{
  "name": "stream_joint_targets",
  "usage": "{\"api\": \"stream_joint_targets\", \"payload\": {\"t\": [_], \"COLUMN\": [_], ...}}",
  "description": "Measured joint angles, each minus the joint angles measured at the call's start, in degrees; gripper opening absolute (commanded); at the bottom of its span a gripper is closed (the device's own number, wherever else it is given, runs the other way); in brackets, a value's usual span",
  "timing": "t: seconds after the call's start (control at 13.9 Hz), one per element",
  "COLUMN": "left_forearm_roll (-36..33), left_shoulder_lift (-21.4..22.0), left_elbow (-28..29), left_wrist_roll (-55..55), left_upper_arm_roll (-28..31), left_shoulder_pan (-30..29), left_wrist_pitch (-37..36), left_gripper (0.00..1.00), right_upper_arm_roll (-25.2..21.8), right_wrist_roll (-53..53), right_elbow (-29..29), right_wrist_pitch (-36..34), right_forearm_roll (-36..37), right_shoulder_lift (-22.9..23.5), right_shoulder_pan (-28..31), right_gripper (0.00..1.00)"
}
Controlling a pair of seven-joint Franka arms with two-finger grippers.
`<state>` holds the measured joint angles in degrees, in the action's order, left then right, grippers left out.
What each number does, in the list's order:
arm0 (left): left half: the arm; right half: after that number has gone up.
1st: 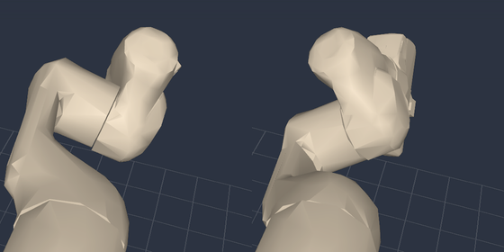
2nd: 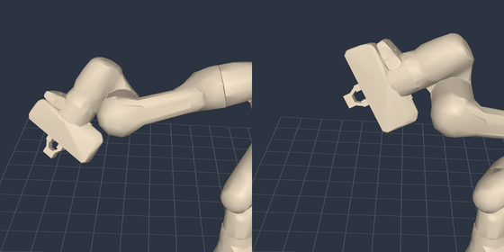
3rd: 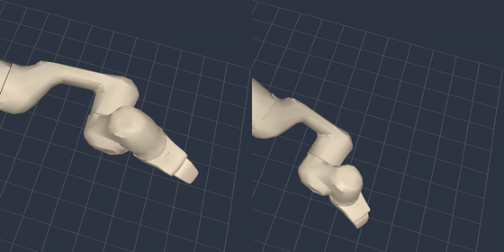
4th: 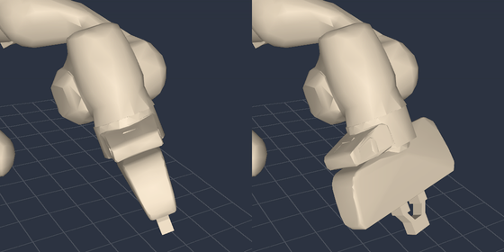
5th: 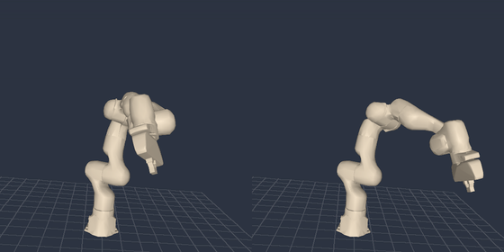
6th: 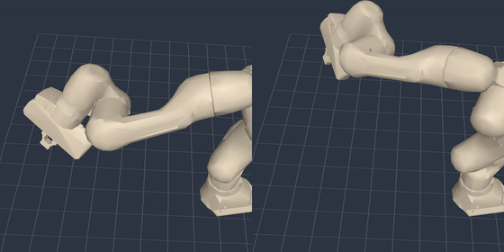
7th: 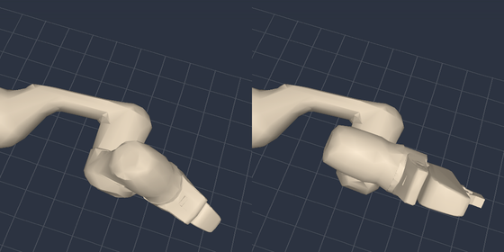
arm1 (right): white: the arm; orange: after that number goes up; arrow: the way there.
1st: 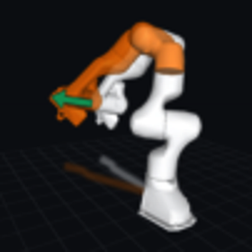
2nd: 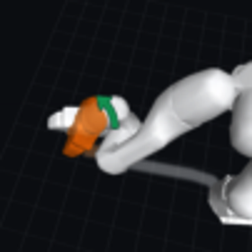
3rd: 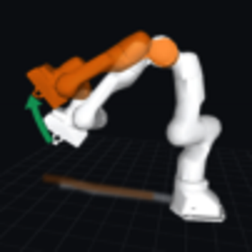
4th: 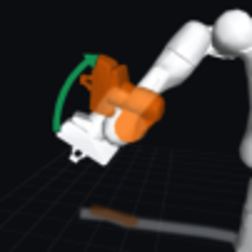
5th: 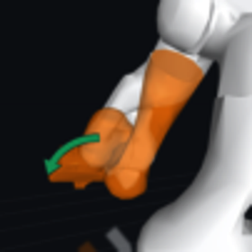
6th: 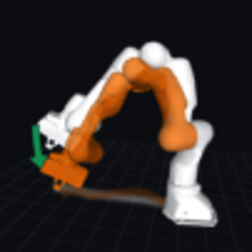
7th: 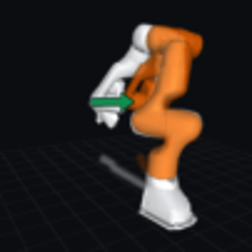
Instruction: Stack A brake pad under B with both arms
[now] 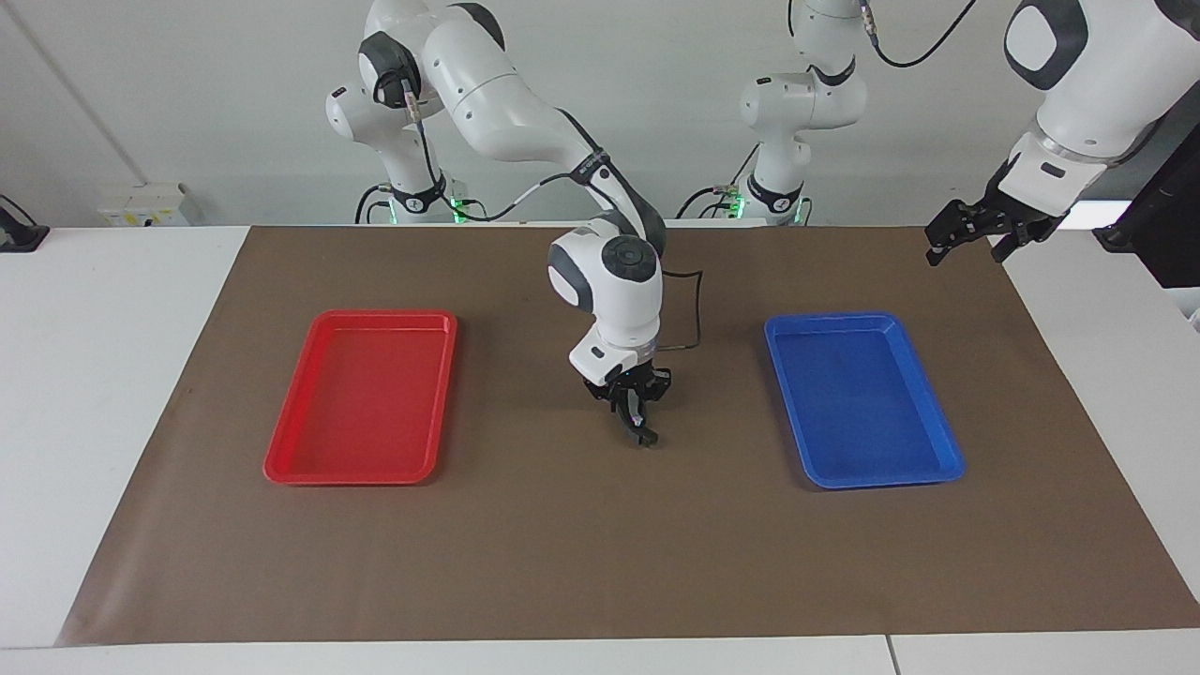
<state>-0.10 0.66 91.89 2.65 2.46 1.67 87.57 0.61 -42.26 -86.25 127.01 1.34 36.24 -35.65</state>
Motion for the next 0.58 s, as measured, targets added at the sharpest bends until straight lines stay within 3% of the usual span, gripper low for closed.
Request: {"api": "stream_joint_targets", "payload": {"t": [0.07, 0.14, 0.58], "left_forearm_roll": [0.0, 0.0, 0.0], "left_shoulder_lift": [0.0, 0.0, 0.0], "left_elbow": [0.0, 0.0, 0.0], "left_wrist_roll": [0.0, 0.0, 0.0], "left_upper_arm_roll": [0.0, 0.0, 0.0], "left_shoulder_pan": [0.0, 0.0, 0.0], "left_wrist_pitch": [0.0, 0.0, 0.0], "left_gripper": [1.00, 1.00, 1.00], "right_upper_arm_roll": [0.0, 0.0, 0.0], "right_wrist_roll": [0.0, 0.0, 0.0], "right_elbow": [0.0, -0.1, -2.2], "right_wrist_pitch": [0.0, 0.1, 3.0], "right_forearm_roll": [0.0, 0.0, 0.0], "right_shoulder_lift": [0.0, 0.0, 0.0], "right_shoulder_pan": [0.0, 0.0, 0.0], "right_gripper": [0.67, 1.00, 1.00]}}
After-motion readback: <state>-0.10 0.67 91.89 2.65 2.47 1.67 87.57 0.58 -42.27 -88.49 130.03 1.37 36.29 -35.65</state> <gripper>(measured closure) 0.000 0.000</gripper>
